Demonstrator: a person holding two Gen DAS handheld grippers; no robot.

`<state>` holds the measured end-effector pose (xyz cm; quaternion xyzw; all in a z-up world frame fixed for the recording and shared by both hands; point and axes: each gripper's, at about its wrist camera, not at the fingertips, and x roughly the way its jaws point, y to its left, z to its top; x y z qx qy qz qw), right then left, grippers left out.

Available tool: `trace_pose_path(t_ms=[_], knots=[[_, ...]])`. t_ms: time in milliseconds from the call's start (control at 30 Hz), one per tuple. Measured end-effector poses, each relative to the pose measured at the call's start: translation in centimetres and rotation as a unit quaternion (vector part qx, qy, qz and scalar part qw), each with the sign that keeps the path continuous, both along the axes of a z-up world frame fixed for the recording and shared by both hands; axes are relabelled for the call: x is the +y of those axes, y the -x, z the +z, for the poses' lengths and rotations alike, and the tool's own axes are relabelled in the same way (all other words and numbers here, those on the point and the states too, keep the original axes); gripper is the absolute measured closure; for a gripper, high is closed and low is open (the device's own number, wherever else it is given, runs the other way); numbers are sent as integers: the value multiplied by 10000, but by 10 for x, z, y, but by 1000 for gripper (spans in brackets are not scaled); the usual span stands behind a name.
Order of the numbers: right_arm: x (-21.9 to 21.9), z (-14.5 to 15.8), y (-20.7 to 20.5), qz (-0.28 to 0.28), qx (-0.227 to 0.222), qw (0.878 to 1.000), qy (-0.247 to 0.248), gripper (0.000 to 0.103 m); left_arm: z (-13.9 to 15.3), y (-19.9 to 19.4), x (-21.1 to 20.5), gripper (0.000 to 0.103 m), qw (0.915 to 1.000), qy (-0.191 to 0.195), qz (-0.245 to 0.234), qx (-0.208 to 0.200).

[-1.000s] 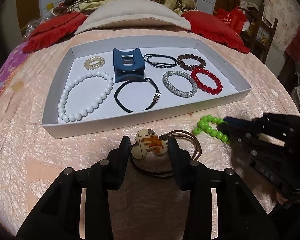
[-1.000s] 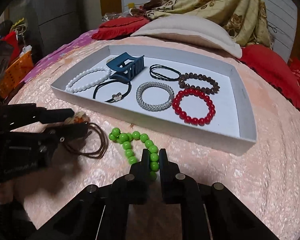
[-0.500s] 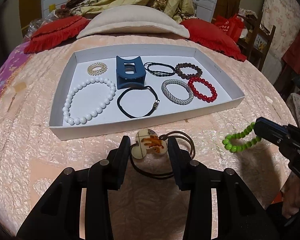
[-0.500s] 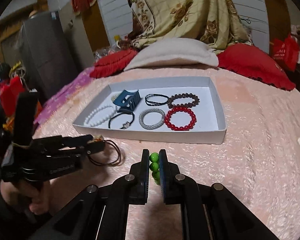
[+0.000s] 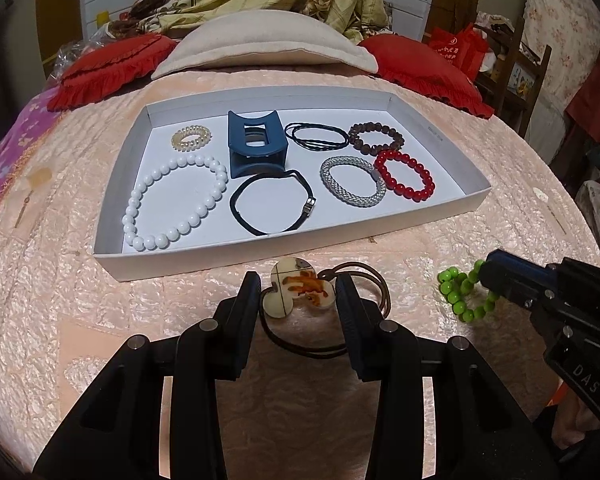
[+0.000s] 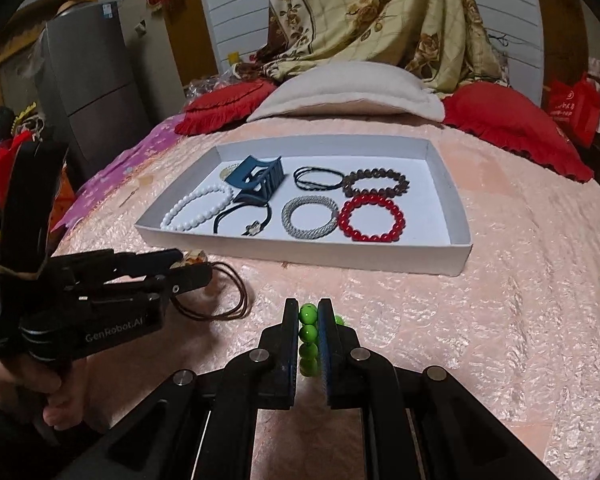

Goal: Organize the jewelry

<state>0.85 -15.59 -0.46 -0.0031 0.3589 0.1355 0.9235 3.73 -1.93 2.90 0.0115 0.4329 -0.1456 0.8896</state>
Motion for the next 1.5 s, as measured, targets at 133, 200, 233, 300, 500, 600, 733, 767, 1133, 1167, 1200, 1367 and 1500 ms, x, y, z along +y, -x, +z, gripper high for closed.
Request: trace_pose_path(t_ms=[133,200,233,300,500,600,733,767,1133,1167,1200,1367,1500], knots=[[-2,1,0,-112,-101,9999,-16,94,-1,-1,1,66,10000,-47,40,12],[-3,-1,-1,-140,-68,9999,-45,94,-2,-2,0,66,10000,-57,48,26],[-3,-2,-3,-135,-15,9999,-61,94,-3,-1,0,66,10000,-67,52,28],[-2,-4,-3,-163,12,9999,10,94,-3,-1,0,66,10000,-76,52,30],[2,-4,-3,-111,-30,9999,41,94,-3,-2,0,66,9999,-90,47,34],[5,-1,-1,-59,-115,9999,98,94,-3,-1,-1,66,9999,-97,49,19],[4,1,-2,-71,-152,9998,105,94,-1,-2,-4,66,9999,-98,40,-10],[3,1,-1,-91,-153,9998,105,94,-1,-2,-4,66,9999,-109,31,-11],[1,4,0,-126,-179,9996,177,94,-1,0,-10,66,9998,-177,-2,-32],[1,4,0,-129,-179,9996,177,94,-1,-1,-9,66,9998,-177,-4,-31],[2,4,0,-132,-180,9996,180,94,-1,0,-10,66,9998,-176,-10,-36],[1,4,0,-139,-192,9995,193,94,1,0,-12,66,9998,-182,-22,-61],[-1,5,0,-159,-213,9995,191,94,1,0,-13,66,9998,-189,-23,-63]])
